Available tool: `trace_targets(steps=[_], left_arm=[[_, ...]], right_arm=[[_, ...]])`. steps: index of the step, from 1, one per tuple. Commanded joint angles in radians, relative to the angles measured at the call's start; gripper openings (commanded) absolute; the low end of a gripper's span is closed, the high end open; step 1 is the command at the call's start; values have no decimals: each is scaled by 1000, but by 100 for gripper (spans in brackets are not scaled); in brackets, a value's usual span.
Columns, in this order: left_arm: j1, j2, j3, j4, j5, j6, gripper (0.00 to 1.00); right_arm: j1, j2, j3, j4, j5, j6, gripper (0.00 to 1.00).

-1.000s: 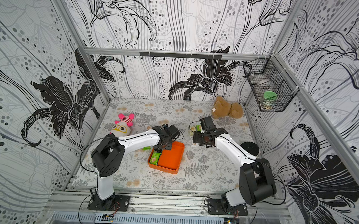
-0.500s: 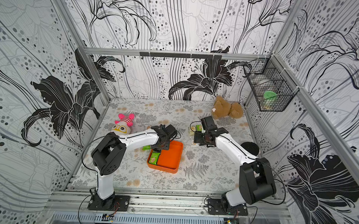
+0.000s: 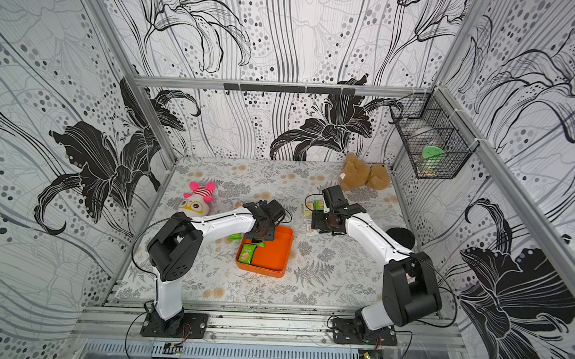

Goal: Take the cookies out of the storage box
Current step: Pick up the cookie from the storage box.

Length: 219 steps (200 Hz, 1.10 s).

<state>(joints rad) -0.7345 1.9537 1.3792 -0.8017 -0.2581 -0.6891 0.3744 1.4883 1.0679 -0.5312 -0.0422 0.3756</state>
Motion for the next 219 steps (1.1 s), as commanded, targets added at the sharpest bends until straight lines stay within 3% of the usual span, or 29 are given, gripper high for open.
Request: trace_targets(steps=[1,69,143,219], left_arm=[[-6,-6,34,-19,-7,-16,64],[10,1,42,-32,-26,11,64],[46,9,-10,48,21,53,57],[65,14,-52,106,57,71,58]], right_arm=[[-6,21,26,-23,-16,-16,73],[-6,17,20,-21,-19,-13,72],[-6,10,18,-40,-5,-4,72],[-6,20,47,-59,0,10,72]])
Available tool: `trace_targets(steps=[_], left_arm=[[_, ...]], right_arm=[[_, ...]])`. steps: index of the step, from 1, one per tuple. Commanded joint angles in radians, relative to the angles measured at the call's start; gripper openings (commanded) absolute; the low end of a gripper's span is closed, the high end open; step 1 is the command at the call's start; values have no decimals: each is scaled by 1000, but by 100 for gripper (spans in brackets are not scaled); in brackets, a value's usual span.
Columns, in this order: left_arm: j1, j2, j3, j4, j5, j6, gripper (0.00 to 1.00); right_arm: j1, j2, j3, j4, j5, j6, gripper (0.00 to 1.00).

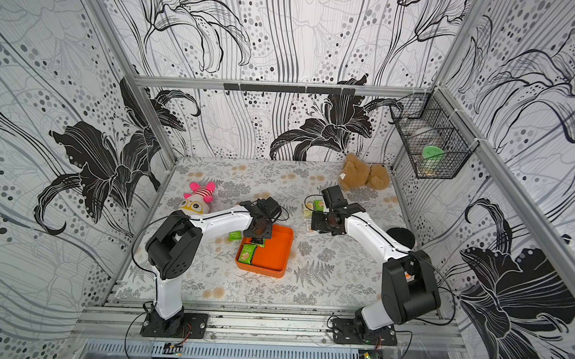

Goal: Take the cookies out of the storage box
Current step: Pick up the cookie from the storage box.

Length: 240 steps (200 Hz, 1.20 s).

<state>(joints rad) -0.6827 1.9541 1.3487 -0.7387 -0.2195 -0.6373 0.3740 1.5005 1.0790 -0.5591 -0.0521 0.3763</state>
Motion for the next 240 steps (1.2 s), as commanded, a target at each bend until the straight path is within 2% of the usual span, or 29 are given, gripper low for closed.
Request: trace_targets(steps=[1,55,206,240], left_arm=[[14,14,-22,44,18,20,58],[20,-4,-40,58,28,27,44],[19,-164,-63,21,62,-7,45],[39,-210,-41,-13,39,17,45]], right_arm=[[-6,7,36,-32,10,10,72],[-6,5,30,-29,5,37,72],[-6,-60,-22,-19,-18,77,71],[-6,-56,-20,-11,-33,84,71]])
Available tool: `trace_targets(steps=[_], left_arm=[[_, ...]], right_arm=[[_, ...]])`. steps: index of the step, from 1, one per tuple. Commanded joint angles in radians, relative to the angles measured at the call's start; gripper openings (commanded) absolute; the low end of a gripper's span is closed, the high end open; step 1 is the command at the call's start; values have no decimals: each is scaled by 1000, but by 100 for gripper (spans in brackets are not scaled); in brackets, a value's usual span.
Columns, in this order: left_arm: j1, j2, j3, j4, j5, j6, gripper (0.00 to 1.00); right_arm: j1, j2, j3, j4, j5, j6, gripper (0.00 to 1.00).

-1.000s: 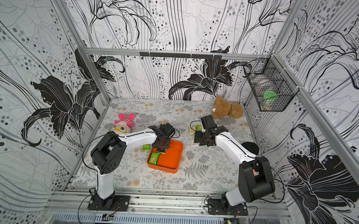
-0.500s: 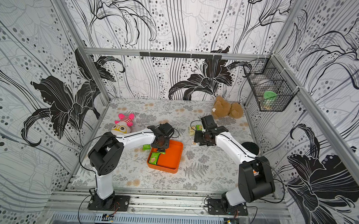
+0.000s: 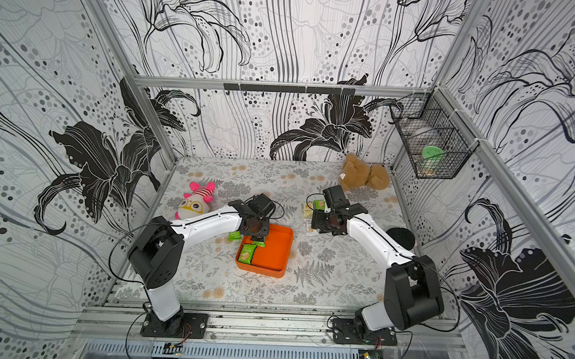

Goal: Take the cookies out of the storage box
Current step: Pick up the cookie from the storage box, then place the cookie at the center of the board.

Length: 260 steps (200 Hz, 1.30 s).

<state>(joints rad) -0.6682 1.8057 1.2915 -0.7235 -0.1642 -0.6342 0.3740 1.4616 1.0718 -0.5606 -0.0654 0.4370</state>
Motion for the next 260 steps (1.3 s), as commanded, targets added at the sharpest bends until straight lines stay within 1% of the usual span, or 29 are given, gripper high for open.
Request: trace_targets(steps=[1,18,35,64,77,93,132,192,223,260], left_arm=[[27,-63,17,-29,-17,16,44],[56,-84,29,-48,-24,35,44],[103,-106,32,-58,-29,59,44],[221,-116,29,-52,-32,119,45],[284,-99,37,-43,-20,149,45],[337,-68,53,-24,-24,187,45],[430,48,110,24,-16,231,45],[493,219,198,65,-22,278,44],[519,253,192,91,-13,286,44],[534,257,143,126,3,286,45]], right_arm=[[-6,-17,-12,-9,-21,23,71],[-6,-6,-7,6,-42,31,71],[-6,5,-4,27,-65,39,71],[-6,21,14,49,-75,48,71],[-6,31,25,53,-77,49,71],[-6,48,39,51,-74,49,71],[-6,85,67,34,-61,45,71],[-6,106,108,-17,-18,22,71],[-6,114,100,-16,-17,27,71],[-6,123,103,-24,-14,23,71]])
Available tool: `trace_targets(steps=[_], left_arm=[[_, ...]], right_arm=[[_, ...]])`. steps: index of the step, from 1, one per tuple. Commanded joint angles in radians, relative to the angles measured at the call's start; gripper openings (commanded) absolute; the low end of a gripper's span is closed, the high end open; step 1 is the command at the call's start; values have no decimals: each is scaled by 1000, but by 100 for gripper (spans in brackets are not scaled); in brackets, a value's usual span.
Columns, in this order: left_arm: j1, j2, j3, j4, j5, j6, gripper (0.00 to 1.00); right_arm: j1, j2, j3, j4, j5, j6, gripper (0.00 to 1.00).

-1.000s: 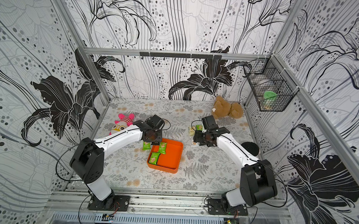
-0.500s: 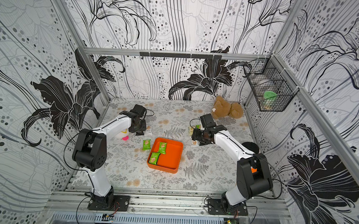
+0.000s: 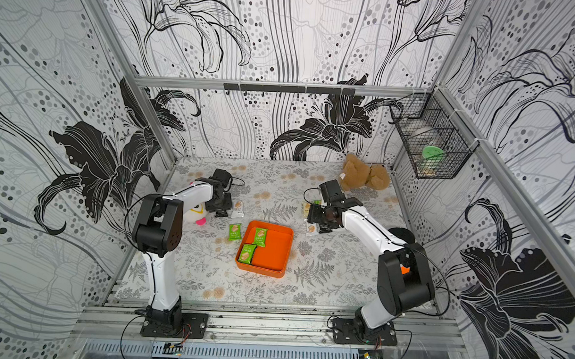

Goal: Take the cookies out of the storage box
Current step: Place the cookie at the center of the board.

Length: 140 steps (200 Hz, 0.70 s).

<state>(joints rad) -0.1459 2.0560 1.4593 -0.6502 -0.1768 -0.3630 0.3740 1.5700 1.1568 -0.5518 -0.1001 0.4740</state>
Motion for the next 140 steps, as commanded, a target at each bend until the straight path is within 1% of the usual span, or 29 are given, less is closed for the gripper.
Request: trace_targets(steps=[1,31,61,88,109,125,140], left_arm=[[11,7,-26,53,17,15,45],[11,-3,-52,67,27,0,52],[12,-42,-75,66,28,-16,59],[10,-116,-88,42,20,-26,60],[5,-191,-105,17,43,-40,60],[-10,-250,-117,-14,60,-58,60],[-45,-310,-140,-28,65,-80,60]], right_arm=[[-6,14,17,-32,20,-13,71],[-6,11,25,-41,22,-24,71],[-6,1,27,-50,27,-31,71],[-6,-21,18,-50,27,-35,71],[-6,-45,-4,-34,21,-35,71],[-6,-63,-26,-16,7,-33,71],[-6,-81,-51,0,-4,-31,71]])
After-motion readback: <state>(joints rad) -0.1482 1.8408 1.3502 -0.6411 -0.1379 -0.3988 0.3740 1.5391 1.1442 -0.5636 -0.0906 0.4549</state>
